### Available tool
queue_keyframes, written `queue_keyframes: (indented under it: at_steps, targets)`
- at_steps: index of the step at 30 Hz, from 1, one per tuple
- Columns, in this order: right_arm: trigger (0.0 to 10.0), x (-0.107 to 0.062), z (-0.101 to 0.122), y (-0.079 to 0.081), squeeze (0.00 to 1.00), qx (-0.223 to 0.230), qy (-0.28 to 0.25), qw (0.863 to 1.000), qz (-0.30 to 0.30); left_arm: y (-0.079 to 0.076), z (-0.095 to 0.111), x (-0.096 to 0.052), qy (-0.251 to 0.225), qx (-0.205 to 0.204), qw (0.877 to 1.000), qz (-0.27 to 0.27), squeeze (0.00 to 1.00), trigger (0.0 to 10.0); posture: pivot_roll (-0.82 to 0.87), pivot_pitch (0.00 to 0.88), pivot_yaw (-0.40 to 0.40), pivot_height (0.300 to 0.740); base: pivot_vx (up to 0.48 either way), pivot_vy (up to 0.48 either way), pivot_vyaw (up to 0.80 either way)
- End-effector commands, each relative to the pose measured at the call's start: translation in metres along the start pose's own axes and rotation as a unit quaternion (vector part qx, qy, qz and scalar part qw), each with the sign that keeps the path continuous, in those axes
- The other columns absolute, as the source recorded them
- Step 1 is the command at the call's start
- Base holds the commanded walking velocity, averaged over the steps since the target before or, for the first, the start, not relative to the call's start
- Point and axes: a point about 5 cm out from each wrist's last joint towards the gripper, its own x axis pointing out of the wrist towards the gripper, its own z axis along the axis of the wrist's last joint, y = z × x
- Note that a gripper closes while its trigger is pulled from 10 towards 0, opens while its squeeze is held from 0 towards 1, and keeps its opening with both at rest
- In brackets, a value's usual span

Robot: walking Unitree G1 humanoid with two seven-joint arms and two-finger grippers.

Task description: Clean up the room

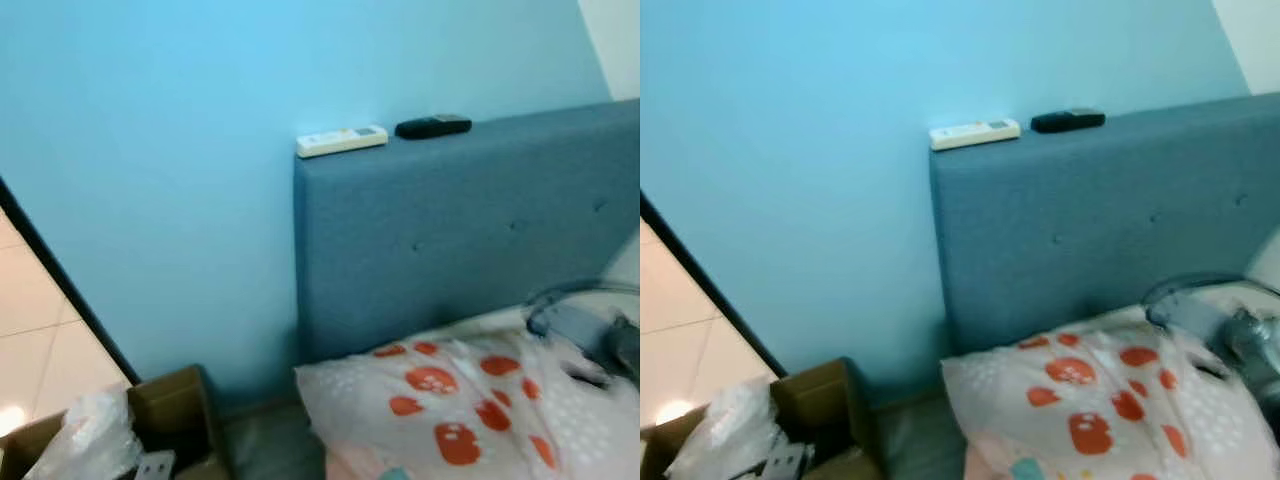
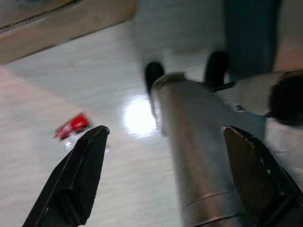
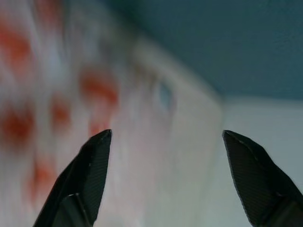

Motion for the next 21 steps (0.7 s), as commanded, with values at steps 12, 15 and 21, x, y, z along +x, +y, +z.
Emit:
queue_keyframes:
  at_steps: [12, 15, 21]
  targets:
    - [10.0, 0.043, 0.025, 0.090, 0.00, 0.324, -0.073, 0.943, 0.024, 0.001, 0.000, 0.000, 0.005, 0.001, 1.000, 0.007, 0.00, 10.0, 0.05, 0.011, 0.014, 0.716, 0.000, 0.000, 0.00]
    - [10.0, 0.048, 0.029, 0.101, 0.00, 0.334, -0.069, 0.940, 0.013, 0.002, 0.005, 0.000, -0.006, 0.000, 1.000, 0.018, 0.00, 10.0, 0.04, 0.003, 0.016, 0.701, 0.000, 0.000, 0.00]
    - [10.0, 0.050, 0.023, 0.103, 0.00, 0.293, -0.044, 0.955, 0.000, 0.003, 0.013, 0.000, -0.021, -0.006, 0.999, 0.026, 0.00, 10.0, 0.03, 0.002, 0.010, 0.681, 0.000, 0.000, 0.00]
